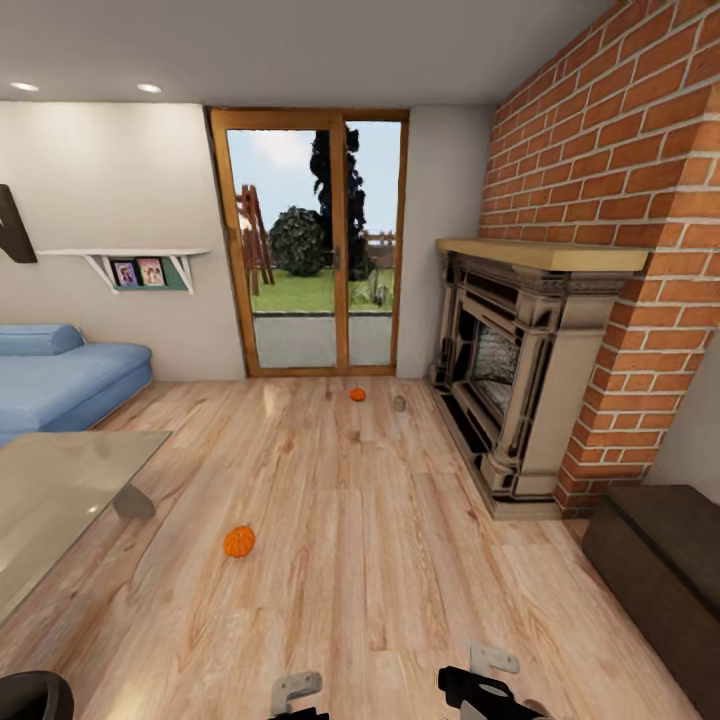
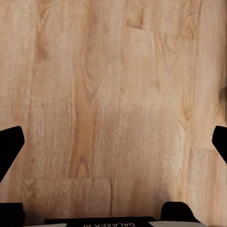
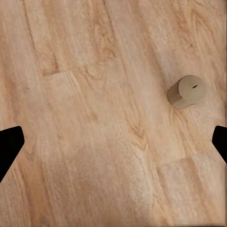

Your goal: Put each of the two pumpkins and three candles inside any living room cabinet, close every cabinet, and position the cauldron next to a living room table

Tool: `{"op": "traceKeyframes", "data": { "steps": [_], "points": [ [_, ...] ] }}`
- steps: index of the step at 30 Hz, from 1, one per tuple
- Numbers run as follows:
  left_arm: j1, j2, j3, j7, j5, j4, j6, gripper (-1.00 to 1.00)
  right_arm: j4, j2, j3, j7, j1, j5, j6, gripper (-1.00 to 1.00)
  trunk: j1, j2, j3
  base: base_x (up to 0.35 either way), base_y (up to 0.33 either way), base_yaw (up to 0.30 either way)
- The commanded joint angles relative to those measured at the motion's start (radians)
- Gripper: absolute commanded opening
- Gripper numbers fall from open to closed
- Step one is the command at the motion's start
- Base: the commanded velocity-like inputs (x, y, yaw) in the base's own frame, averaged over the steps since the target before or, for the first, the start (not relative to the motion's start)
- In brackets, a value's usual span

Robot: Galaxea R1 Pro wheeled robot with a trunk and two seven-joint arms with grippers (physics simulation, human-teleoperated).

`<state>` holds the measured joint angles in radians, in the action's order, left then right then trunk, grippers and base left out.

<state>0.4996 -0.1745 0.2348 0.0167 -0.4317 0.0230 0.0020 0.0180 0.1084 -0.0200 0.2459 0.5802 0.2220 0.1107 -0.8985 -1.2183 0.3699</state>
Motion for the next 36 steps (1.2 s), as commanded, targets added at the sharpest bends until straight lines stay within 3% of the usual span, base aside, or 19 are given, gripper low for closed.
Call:
{"op": "traceKeyframes", "data": {
  "steps": [1,12,21,36],
  "points": [
    [0.000,0.000,0.008,0.002,-0.009,0.000,0.000,1.00,0.002,0.000,-0.002,0.001,0.001,0.008,0.006,1.00,0.000,-0.001,0.000,0.000,0.000,-0.263],
    [0.000,0.001,0.008,0.002,-0.010,0.000,-0.004,1.00,0.001,0.000,-0.002,0.001,0.001,0.008,0.006,1.00,0.000,-0.001,-0.006,-0.035,0.000,-0.235],
    [0.000,0.001,0.008,0.003,-0.009,0.000,-0.001,1.00,0.002,0.000,-0.003,0.001,0.001,0.008,0.006,1.00,0.000,-0.001,-0.008,-0.299,0.000,-0.054],
    [0.000,0.001,0.008,0.003,-0.009,0.000,0.000,1.00,0.002,0.001,-0.002,0.001,0.001,0.008,0.006,1.00,0.000,-0.001,-0.017,-0.225,0.116,-0.225]
  ]
}}
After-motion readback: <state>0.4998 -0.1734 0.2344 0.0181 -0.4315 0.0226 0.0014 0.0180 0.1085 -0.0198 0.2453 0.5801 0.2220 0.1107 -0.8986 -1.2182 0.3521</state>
